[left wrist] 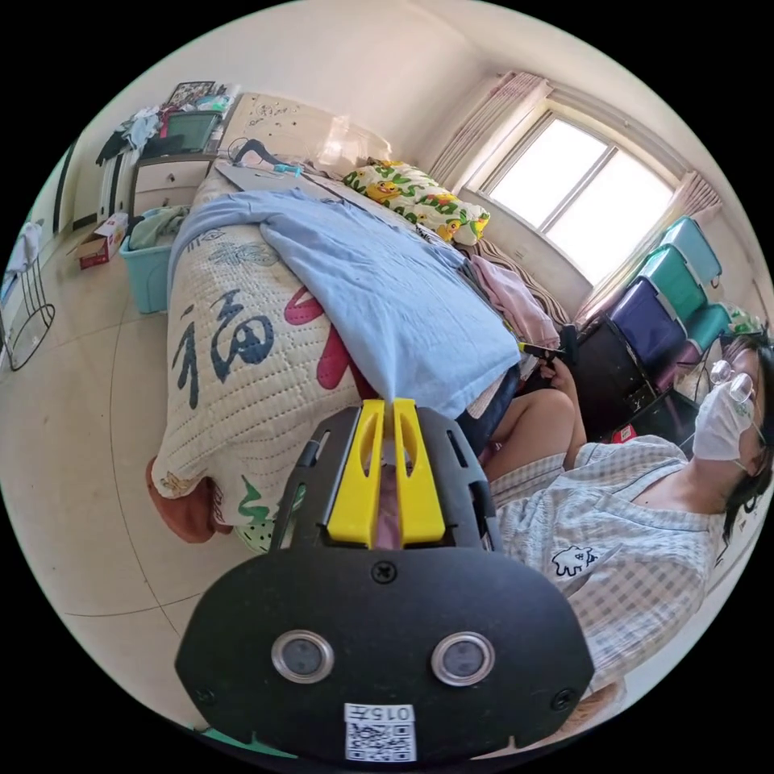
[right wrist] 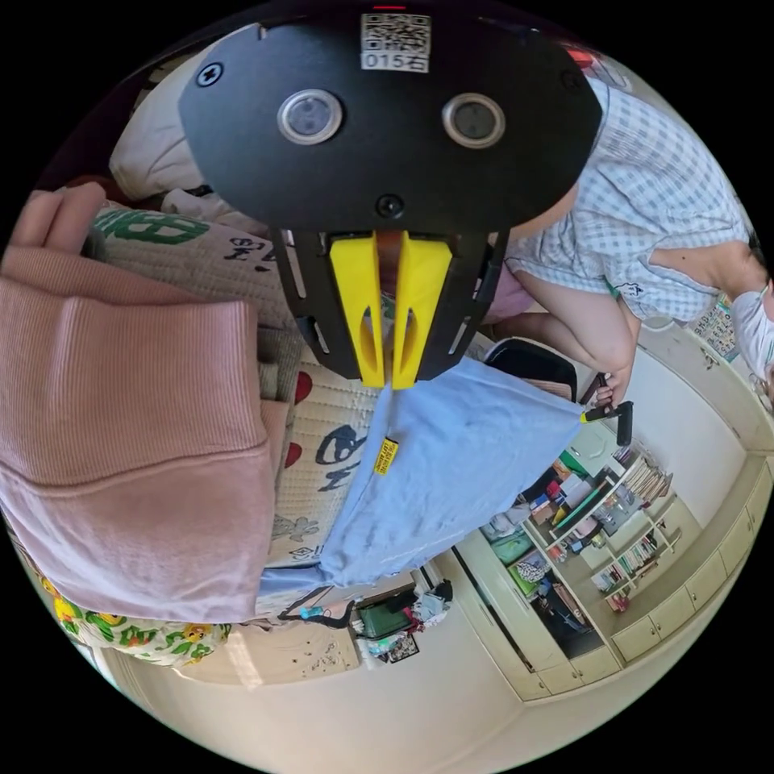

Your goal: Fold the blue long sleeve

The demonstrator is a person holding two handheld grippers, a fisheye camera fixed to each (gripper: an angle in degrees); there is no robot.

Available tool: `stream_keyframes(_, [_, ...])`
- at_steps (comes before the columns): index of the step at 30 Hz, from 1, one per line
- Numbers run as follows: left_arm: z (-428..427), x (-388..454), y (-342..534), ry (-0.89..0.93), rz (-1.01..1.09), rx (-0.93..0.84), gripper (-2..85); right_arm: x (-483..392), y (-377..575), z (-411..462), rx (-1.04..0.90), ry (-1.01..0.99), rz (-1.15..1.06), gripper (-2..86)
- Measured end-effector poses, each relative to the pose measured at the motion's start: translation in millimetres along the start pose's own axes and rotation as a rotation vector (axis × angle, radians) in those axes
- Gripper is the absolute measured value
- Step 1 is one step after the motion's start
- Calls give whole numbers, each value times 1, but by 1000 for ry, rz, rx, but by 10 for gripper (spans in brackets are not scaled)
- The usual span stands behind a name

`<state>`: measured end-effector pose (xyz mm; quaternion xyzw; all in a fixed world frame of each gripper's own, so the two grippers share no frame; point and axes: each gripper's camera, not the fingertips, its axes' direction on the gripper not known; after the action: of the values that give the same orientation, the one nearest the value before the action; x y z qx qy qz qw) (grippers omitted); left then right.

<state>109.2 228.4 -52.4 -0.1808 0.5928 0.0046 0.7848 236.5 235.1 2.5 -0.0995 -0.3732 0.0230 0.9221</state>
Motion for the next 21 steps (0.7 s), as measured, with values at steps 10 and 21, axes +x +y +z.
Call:
stream_keyframes(10, [-36,124,-34,-265,161,17,81,-89,58,-2,251,11,-342,112])
stream_keyframes(21, [38,342,-42,-611,789,-191,81,-190,102,172,-218,138,-856,143])
